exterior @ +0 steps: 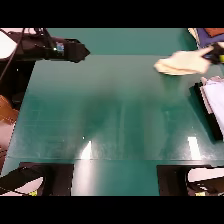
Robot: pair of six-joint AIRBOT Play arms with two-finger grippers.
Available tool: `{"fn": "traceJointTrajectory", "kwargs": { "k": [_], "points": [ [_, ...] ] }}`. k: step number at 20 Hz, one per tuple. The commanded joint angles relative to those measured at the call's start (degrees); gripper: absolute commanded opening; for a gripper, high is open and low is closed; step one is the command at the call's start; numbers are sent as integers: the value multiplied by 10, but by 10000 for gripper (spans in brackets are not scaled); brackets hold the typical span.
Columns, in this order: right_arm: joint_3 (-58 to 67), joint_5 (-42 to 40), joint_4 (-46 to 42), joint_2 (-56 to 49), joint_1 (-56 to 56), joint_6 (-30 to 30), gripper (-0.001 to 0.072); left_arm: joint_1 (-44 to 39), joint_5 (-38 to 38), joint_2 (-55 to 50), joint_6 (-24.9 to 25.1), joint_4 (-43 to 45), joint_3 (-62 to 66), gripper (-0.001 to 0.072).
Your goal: Fold the shirts.
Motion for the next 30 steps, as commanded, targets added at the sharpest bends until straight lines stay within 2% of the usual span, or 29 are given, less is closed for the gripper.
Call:
{"fn": "traceJointTrajectory", "kwargs": {
  "k": [1, 5, 8, 13, 16, 25, 30],
  "points": [
    [1, -3, -5, 10, -122, -10, 15, -31, 22, -10, 0, 0, 0, 26],
    [2, -16, 4, 10, -167, -10, 15, -30, 21, -27, -6, -9, 0, 26],
    [12, -10, 63, 14, -167, -21, 15, -31, 22, -31, -6, -9, 0, 26],
    [127, 66, 68, 15, -161, -16, 15, -30, 21, -31, -4, -9, 0, 26],
    [152, 118, 24, 25, -177, 12, 15, -30, 20, -32, -3, -8, 0, 26],
    [-95, 132, -135, 184, -281, 11, 16, -30, 20, -33, 1, -8, 0, 26],
    [-226, 137, -186, 243, -337, 11, 21, -30, 13, -33, 2, -8, 0, 26]
  ]
}}
